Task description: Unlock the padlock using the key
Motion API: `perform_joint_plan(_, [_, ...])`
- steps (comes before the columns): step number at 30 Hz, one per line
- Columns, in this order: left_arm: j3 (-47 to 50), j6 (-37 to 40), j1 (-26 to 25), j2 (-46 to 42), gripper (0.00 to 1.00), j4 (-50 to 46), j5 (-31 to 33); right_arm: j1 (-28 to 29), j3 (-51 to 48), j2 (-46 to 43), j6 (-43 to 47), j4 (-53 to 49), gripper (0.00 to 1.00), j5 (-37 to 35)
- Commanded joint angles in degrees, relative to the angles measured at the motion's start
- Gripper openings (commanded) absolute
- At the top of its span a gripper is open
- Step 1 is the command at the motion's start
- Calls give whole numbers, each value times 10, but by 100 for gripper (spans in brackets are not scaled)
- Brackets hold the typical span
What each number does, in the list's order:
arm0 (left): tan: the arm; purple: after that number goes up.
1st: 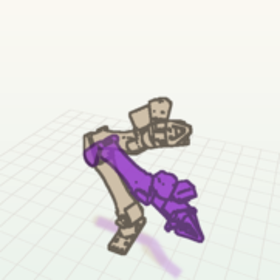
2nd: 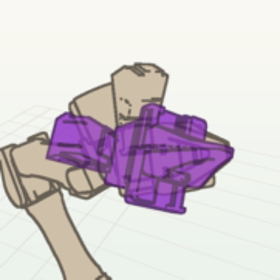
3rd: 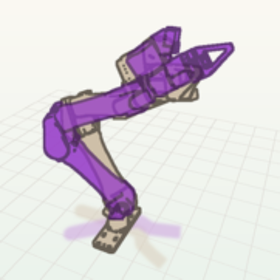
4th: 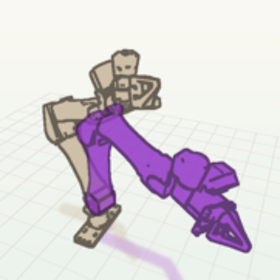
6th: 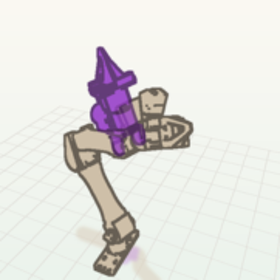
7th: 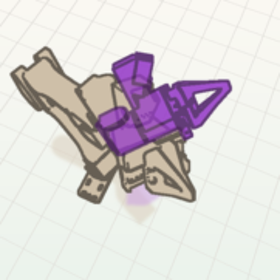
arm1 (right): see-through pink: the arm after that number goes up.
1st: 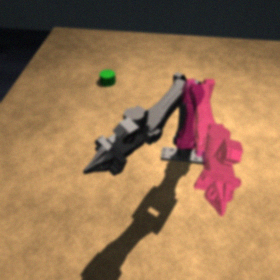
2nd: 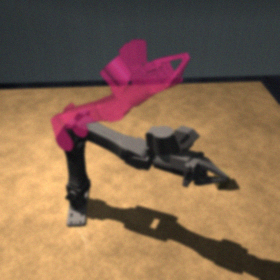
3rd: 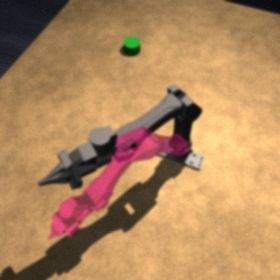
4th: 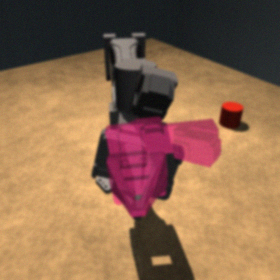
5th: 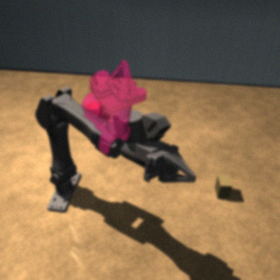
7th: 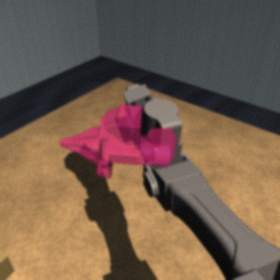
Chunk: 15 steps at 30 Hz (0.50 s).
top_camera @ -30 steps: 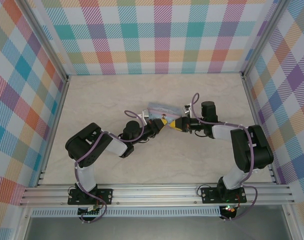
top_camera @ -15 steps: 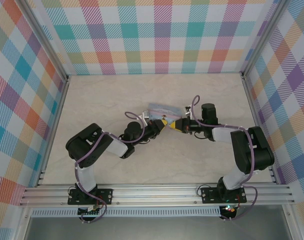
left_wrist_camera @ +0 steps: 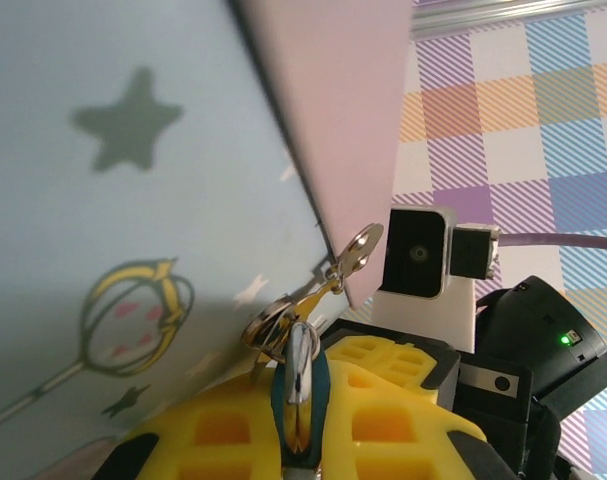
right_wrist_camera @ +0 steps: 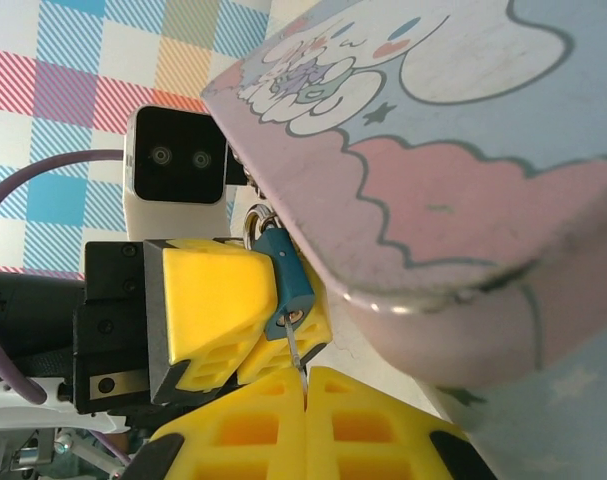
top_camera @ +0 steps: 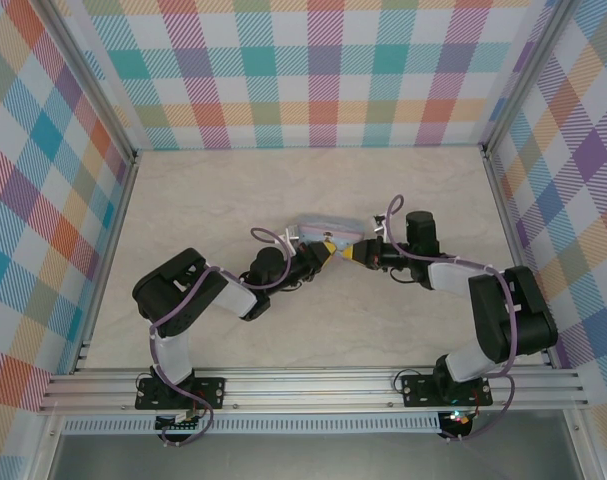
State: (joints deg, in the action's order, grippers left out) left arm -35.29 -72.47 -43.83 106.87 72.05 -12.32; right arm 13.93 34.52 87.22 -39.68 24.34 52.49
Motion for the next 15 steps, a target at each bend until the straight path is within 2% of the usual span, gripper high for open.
perform_joint_plan(1, [8, 2, -11, -19, 0, 27, -2, -4, -7, -16, 14, 14, 0, -9])
perform_joint_plan(15, [11, -10, -11, -22, 0, 29, 25, 6, -30, -9, -14, 33, 0, -11])
